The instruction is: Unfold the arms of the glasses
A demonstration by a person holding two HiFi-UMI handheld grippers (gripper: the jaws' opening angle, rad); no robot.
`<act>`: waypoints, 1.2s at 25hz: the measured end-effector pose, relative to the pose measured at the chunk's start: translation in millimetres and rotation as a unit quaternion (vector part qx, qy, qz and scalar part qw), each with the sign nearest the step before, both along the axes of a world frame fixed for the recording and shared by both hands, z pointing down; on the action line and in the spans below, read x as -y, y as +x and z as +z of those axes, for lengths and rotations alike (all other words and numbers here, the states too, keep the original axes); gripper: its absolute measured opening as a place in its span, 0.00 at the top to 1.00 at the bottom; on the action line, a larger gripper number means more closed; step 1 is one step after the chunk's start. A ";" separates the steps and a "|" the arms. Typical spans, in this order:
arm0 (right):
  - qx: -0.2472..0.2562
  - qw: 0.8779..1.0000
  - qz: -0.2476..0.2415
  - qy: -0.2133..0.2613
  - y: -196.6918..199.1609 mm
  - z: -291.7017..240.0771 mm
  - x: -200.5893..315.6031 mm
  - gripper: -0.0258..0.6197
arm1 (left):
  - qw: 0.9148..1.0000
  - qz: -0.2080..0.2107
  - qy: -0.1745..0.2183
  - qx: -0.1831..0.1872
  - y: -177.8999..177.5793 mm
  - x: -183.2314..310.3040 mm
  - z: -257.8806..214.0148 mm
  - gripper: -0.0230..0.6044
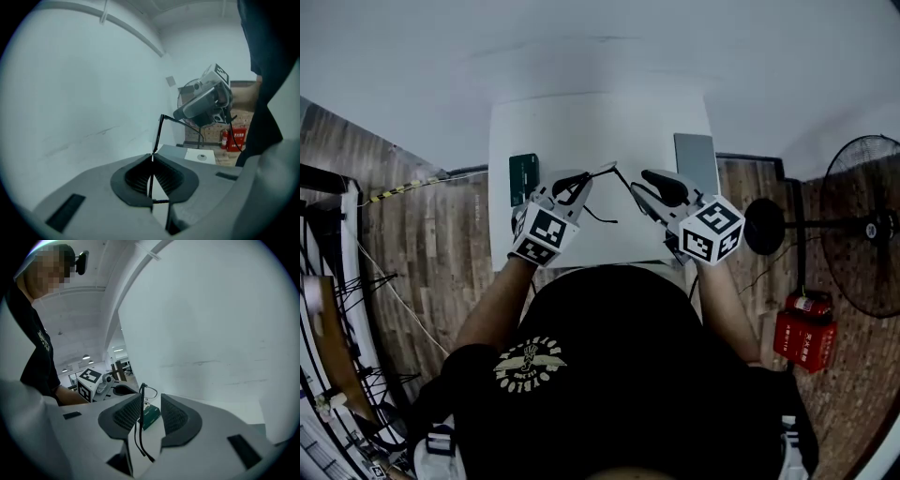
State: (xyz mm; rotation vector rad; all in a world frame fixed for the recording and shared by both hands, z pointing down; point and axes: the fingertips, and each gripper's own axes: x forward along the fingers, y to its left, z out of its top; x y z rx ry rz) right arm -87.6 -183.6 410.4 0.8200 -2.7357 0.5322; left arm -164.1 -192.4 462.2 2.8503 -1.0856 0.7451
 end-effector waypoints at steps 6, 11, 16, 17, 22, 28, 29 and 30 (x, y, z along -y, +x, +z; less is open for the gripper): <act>0.036 0.996 0.048 0.061 29.1 -23.9 -0.6 0.77 | 0.993 -0.072 -0.006 -0.090 -16.1 9.6 -19.4 0.93; 0.064 0.986 0.107 0.109 66.8 -46.6 2.2 0.91 | 0.986 -0.117 0.043 -0.114 -24.6 12.6 -47.0 0.93; 0.078 0.979 0.136 0.130 105.0 -57.3 5.1 0.96 | 0.976 -0.152 0.071 -0.142 -28.9 11.2 -71.0 0.93; 0.079 0.978 0.140 0.130 111.0 -58.6 5.7 0.96 | 0.973 -0.162 0.075 -0.147 -32.5 11.0 -75.0 0.93; 0.068 0.977 0.146 0.141 135.4 -62.2 12.6 0.96 | 0.960 -0.203 0.095 -0.169 -46.0 9.4 -94.3 0.93; 0.053 0.979 0.137 0.145 161.4 -61.9 25.5 0.96 | 0.943 -0.245 0.131 -0.182 -47.6 -0.5 -119.9 0.93; 0.051 0.979 0.134 0.145 165.7 -62.7 28.1 0.96 | 0.941 -0.249 0.138 -0.183 -45.5 -2.3 -126.1 0.93; 0.049 0.980 0.132 0.143 170.2 -63.1 30.8 0.96 | 0.939 -0.251 0.145 -0.184 -42.5 -3.6 -132.4 0.93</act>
